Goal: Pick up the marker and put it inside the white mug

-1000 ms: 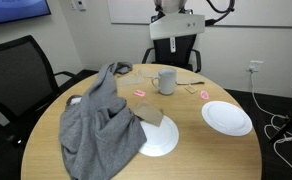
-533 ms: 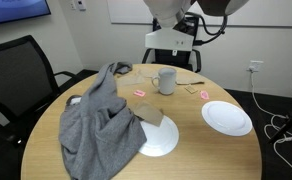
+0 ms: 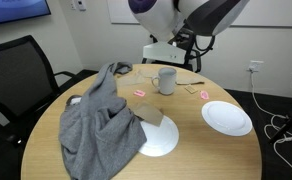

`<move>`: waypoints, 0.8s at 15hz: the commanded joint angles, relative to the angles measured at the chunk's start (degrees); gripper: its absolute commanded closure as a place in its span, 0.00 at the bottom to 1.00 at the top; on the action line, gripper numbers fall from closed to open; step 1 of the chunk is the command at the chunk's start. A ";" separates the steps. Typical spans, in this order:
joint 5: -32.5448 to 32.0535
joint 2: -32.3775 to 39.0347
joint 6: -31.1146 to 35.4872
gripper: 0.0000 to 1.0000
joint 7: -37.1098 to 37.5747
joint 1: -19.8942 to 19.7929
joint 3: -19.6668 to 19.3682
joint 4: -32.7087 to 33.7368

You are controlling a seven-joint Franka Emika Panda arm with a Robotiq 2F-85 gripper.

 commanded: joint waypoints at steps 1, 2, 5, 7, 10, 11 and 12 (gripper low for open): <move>-4.05 3.25 -2.10 0.95 1.76 -1.21 1.33 3.47; -4.85 4.06 -2.26 0.95 1.83 -1.33 1.35 4.04; -6.87 6.42 -2.59 0.95 1.68 -1.77 1.44 5.54; -7.92 7.89 -2.88 0.95 1.49 -2.07 1.56 6.25; -9.40 9.96 -3.14 0.95 1.55 -2.30 1.71 7.24; -9.77 10.53 -3.21 0.95 1.54 -2.35 1.81 7.49; -10.12 11.10 -3.34 0.95 1.53 -2.36 1.91 7.85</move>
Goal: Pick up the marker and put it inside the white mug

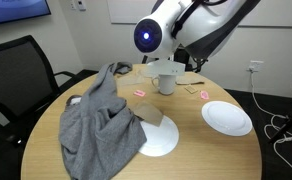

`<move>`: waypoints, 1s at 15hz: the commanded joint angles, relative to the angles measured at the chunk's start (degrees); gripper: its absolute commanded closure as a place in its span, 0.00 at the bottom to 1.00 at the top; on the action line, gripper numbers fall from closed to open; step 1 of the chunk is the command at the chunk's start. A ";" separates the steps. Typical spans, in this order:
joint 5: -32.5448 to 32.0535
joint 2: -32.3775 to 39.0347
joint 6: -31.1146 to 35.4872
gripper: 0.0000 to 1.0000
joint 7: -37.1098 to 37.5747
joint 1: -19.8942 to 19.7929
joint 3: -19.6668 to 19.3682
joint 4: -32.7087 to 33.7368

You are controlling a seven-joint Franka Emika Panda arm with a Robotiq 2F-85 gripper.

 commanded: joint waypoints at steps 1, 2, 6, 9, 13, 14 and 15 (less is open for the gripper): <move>-2.27 2.33 -2.47 0.95 1.30 -1.10 1.76 2.45; -2.53 2.73 -2.58 0.95 1.27 -1.11 1.93 2.67; -3.32 4.14 -2.92 0.95 1.28 -1.15 2.52 3.27; -4.18 4.87 -3.11 0.95 1.80 -0.86 2.52 2.84; -4.69 5.37 -3.73 0.46 1.86 -1.11 2.76 2.44; -4.57 5.30 -3.88 0.40 1.85 -1.28 2.83 2.46; -4.39 5.17 -4.11 0.31 1.67 -1.44 2.91 2.46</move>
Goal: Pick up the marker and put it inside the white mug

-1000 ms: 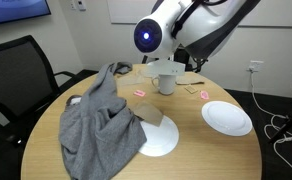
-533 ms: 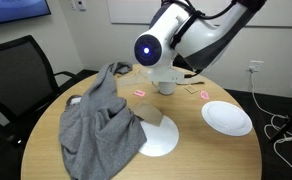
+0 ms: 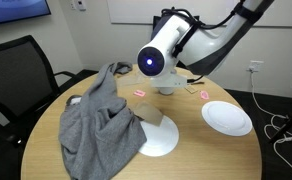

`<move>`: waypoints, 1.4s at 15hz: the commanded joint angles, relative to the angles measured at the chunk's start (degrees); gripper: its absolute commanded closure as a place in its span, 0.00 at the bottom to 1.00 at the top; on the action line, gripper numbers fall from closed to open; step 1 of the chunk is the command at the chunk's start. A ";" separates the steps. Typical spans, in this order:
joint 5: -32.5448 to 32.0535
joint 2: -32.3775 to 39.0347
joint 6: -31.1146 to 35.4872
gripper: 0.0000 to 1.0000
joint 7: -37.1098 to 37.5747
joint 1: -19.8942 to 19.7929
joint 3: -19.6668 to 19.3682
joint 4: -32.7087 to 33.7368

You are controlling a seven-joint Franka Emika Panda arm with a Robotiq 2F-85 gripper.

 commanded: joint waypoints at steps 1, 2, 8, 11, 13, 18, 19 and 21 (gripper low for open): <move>-1.14 -0.31 -2.39 0.24 1.77 -1.13 1.21 0.35; -0.87 -0.79 -2.50 0.16 1.76 -1.36 1.27 0.22; 1.27 -8.39 -2.76 0.00 1.11 -2.96 1.93 -1.97; 3.22 -13.31 -3.76 0.00 -1.01 -3.46 2.58 -2.86; 4.35 -16.20 -5.03 0.00 -2.36 -3.35 2.96 -3.16; 7.10 -22.91 -7.26 0.00 -6.38 -3.25 4.46 -4.58; 7.64 -24.10 -7.54 0.00 -7.01 -3.28 4.71 -4.93; 8.33 -25.86 -7.51 0.00 -8.09 -3.41 5.16 -5.56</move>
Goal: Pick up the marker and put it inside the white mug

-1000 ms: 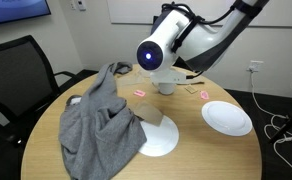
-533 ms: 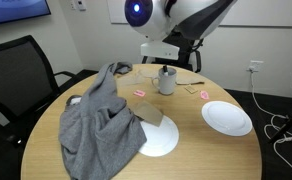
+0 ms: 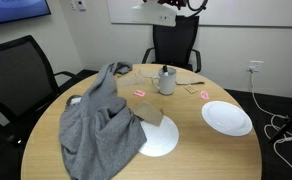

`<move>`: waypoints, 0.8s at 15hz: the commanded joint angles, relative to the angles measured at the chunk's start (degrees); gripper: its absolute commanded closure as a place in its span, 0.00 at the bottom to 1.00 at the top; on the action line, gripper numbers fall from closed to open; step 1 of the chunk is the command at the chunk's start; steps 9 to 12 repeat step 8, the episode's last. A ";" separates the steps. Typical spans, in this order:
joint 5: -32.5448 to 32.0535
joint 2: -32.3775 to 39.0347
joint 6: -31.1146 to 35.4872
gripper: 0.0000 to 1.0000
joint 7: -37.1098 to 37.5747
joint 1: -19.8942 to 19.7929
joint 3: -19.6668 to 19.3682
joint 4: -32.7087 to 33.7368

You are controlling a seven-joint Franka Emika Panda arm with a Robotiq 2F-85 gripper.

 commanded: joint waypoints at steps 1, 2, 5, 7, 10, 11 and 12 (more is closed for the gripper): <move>1.63 -5.15 -0.93 0.00 -2.53 -0.88 1.68 -3.68; 0.32 -1.91 -0.56 0.00 -1.09 -0.65 1.24 -0.70; 0.37 -2.04 -0.55 0.00 -1.15 -0.63 1.31 -0.82; 0.36 -1.67 -0.55 0.00 -1.13 -0.63 1.30 -0.81; 0.36 -1.62 -0.55 0.00 -1.13 -0.62 1.30 -0.81; 0.36 -1.62 -0.55 0.00 -1.13 -0.62 1.30 -0.81; 0.36 -1.62 -0.55 0.00 -1.13 -0.62 1.30 -0.81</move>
